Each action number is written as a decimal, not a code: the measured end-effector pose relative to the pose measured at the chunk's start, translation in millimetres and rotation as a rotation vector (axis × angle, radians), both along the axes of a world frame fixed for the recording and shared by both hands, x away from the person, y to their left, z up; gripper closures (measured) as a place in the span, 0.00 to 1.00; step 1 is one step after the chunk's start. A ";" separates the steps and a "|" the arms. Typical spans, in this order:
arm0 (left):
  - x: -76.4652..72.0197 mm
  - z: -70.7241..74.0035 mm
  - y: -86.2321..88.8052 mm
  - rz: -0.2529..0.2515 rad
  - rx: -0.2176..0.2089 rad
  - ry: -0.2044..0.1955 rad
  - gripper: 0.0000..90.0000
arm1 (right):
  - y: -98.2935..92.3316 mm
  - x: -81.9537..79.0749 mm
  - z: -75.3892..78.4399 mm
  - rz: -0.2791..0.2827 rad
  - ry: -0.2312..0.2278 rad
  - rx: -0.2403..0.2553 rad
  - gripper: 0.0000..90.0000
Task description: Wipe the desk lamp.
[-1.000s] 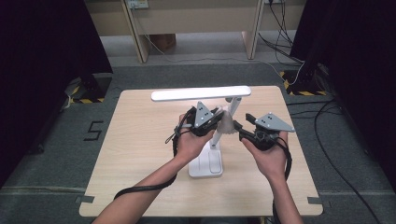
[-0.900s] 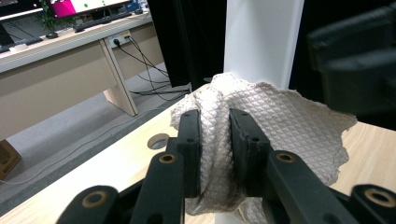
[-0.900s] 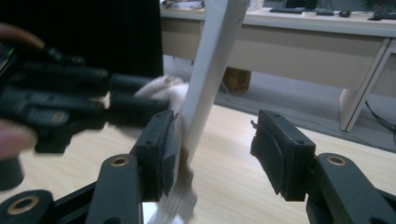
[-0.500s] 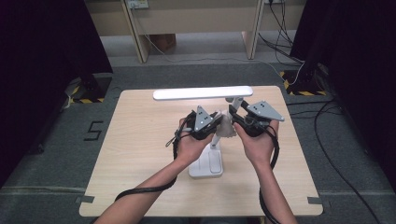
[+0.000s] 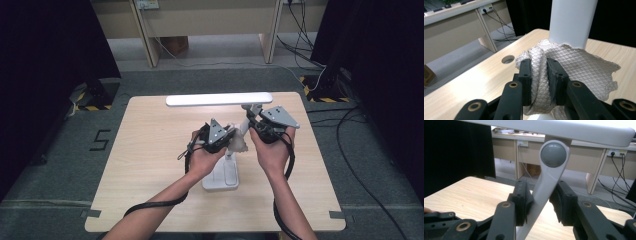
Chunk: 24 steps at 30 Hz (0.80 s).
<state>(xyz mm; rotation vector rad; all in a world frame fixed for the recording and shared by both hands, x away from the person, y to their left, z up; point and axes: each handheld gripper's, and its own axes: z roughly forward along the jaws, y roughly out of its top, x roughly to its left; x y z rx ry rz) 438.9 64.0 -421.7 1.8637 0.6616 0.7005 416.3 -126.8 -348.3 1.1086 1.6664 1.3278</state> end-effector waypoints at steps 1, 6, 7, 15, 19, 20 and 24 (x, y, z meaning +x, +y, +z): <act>0.0 0.0 0.0 0.000 0.000 0.000 0.83 | 0.0 0.0 0.0 0.000 0.000 0.000 0.73; 1.3 -7.5 2.5 0.005 0.016 0.012 0.83 | 2.1 -1.0 0.1 -0.007 0.002 -0.003 0.73; 1.6 -9.1 3.1 0.006 0.020 0.016 0.83 | 2.1 -1.0 0.1 -0.007 0.002 -0.003 0.73; 3.4 -27.6 8.1 0.017 0.063 0.040 0.83 | 6.8 -1.6 0.7 0.004 -0.004 -0.010 0.73; 4.2 -37.4 10.2 0.023 0.083 0.060 0.83 | 8.5 -1.9 1.3 0.002 0.001 -0.013 0.74; 4.2 -37.4 10.2 0.023 0.083 0.060 0.83 | 9.2 -1.9 1.4 0.003 0.000 -0.012 0.74; 7.0 -51.0 13.8 0.032 0.104 0.093 0.83 | 12.6 -1.9 1.9 0.009 -0.003 -0.019 0.74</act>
